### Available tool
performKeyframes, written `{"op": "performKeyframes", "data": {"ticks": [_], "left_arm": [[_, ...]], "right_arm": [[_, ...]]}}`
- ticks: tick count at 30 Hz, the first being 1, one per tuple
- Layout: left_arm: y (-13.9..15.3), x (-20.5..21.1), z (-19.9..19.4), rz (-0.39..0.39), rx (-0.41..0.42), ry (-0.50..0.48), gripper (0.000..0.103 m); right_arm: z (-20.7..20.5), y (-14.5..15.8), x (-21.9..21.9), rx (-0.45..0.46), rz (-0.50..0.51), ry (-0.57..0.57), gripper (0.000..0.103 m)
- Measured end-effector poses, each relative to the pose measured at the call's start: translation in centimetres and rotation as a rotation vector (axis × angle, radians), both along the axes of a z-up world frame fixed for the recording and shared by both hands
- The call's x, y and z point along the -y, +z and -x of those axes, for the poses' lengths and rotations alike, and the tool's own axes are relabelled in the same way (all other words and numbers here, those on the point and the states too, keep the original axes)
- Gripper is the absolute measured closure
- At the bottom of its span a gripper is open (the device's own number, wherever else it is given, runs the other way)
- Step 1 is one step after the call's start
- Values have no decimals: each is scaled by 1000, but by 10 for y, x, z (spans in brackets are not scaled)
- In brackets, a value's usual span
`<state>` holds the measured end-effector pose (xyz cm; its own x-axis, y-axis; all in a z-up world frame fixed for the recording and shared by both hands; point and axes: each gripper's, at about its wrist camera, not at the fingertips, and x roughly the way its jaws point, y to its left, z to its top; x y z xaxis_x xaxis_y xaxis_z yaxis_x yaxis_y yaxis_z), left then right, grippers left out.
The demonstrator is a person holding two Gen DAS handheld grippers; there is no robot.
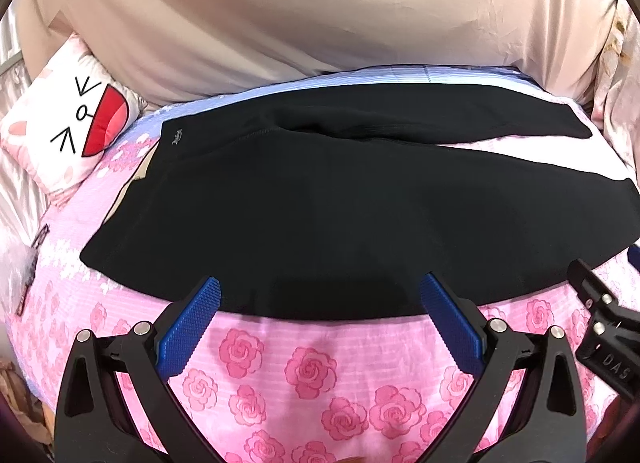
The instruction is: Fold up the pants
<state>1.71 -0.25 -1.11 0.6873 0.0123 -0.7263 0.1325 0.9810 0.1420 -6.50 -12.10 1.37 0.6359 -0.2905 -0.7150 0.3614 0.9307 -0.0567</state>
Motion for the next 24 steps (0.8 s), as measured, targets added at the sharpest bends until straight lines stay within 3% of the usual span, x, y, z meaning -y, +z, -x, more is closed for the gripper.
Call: {"op": "performKeyframes", "data": {"ticks": [6,24], "left_arm": [[1,8,-13,-6,-2,-9,5],[-6,21,-47,-35,-14,17,5]], "right_arm": [[-13,10,17,12,3,-21,5],[-43,-9,42,-29,-58,-31,5]]}}
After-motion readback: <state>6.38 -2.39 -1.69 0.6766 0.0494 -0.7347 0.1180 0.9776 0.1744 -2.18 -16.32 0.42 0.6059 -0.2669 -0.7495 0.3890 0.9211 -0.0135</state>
